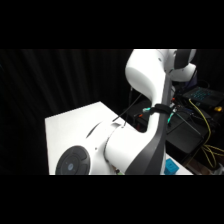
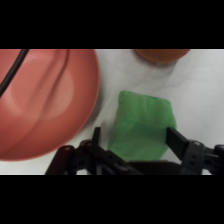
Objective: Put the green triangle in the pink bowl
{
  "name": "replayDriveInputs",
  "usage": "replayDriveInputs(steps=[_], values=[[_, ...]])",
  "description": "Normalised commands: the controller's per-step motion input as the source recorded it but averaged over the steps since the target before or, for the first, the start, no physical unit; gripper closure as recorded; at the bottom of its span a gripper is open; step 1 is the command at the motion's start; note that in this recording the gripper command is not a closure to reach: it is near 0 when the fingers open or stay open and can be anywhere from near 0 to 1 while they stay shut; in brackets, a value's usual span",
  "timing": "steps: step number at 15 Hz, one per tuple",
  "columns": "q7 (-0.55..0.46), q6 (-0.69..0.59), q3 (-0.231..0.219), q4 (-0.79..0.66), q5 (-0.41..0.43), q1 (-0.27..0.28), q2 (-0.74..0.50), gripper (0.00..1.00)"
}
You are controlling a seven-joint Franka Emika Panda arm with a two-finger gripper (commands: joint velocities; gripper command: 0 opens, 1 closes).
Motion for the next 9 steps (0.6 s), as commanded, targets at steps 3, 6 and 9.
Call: replayDriveInputs(steps=[3, 6, 9], values=[[-0.16, -0.17, 0.023, 0.07, -0.036, 0.016, 0.05, 0.00], [-0.16, -0.13, 0.014, 0.05, -0.044, 0.003, 0.04, 1.00], [-0.15, -0.10, 0.002, 0.06, -0.056, -0.004, 0.03, 1.00]])
